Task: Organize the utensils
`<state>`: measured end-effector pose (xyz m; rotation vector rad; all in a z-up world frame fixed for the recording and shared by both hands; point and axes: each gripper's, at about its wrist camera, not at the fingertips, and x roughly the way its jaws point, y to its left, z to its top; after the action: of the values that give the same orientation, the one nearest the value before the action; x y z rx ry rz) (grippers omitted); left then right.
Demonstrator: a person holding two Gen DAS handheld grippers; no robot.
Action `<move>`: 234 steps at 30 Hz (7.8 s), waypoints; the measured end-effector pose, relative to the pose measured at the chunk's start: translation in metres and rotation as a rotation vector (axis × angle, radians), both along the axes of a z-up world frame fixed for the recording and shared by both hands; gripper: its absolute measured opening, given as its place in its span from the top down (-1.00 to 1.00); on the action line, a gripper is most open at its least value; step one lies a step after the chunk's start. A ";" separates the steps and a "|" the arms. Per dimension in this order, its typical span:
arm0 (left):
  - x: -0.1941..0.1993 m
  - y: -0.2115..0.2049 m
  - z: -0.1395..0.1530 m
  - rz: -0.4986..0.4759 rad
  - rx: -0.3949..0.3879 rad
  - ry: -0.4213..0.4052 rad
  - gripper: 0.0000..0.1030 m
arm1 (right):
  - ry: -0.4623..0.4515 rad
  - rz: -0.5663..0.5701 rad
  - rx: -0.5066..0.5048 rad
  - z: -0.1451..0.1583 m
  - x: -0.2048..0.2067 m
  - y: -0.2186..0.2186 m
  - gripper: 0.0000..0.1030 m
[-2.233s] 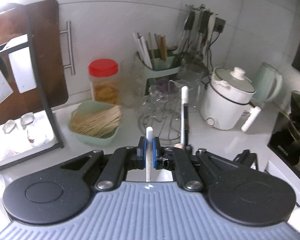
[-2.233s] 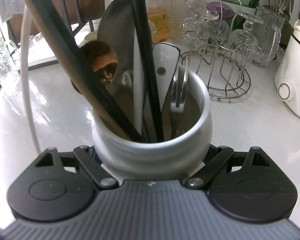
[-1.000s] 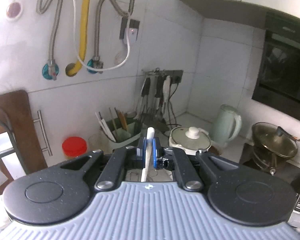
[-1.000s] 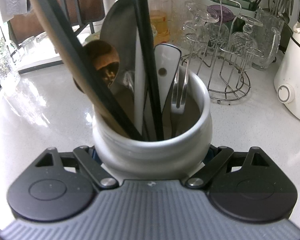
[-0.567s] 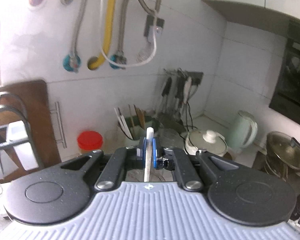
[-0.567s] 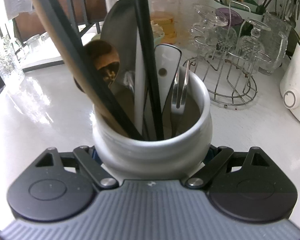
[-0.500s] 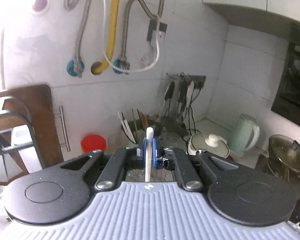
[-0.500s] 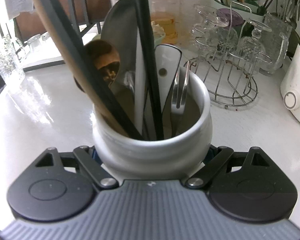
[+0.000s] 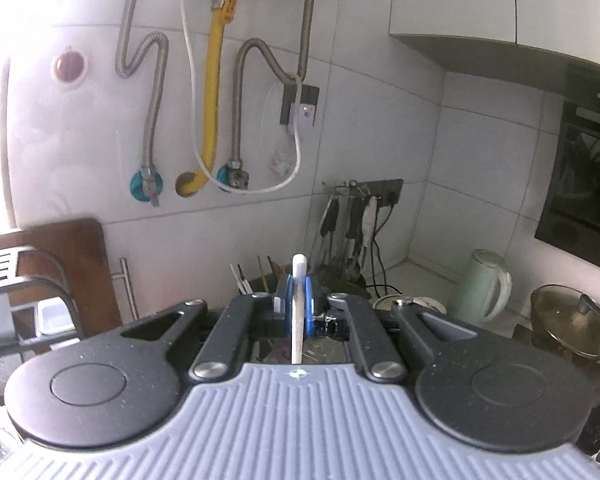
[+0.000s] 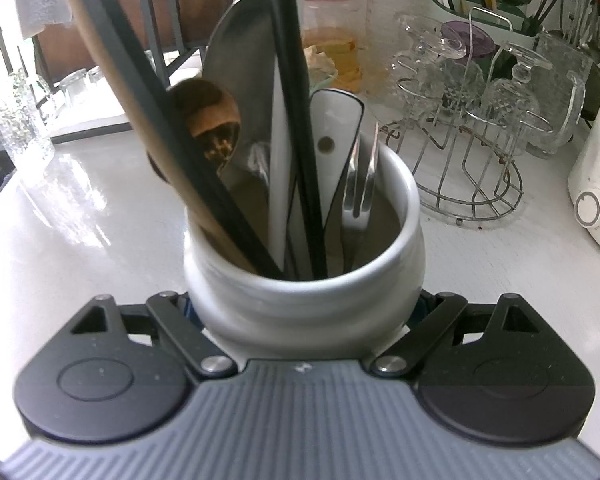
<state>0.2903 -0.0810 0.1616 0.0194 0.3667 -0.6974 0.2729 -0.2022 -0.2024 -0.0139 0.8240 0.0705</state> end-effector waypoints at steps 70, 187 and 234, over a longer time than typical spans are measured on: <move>0.016 0.010 -0.113 0.451 0.073 0.454 -0.46 | -0.030 0.280 0.152 0.071 0.012 -0.030 -1.00; -0.190 0.090 -0.163 0.542 0.129 0.381 -0.94 | -0.207 -0.042 0.143 0.175 -0.197 -0.027 -1.00; -0.186 0.093 -0.174 0.554 0.144 0.392 -0.94 | -0.193 -0.042 0.160 0.156 -0.195 -0.024 -1.00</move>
<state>0.1042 0.0122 -0.0126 -0.0818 0.7627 -0.1194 0.0781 -0.2263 -0.0469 0.1450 0.6235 0.0940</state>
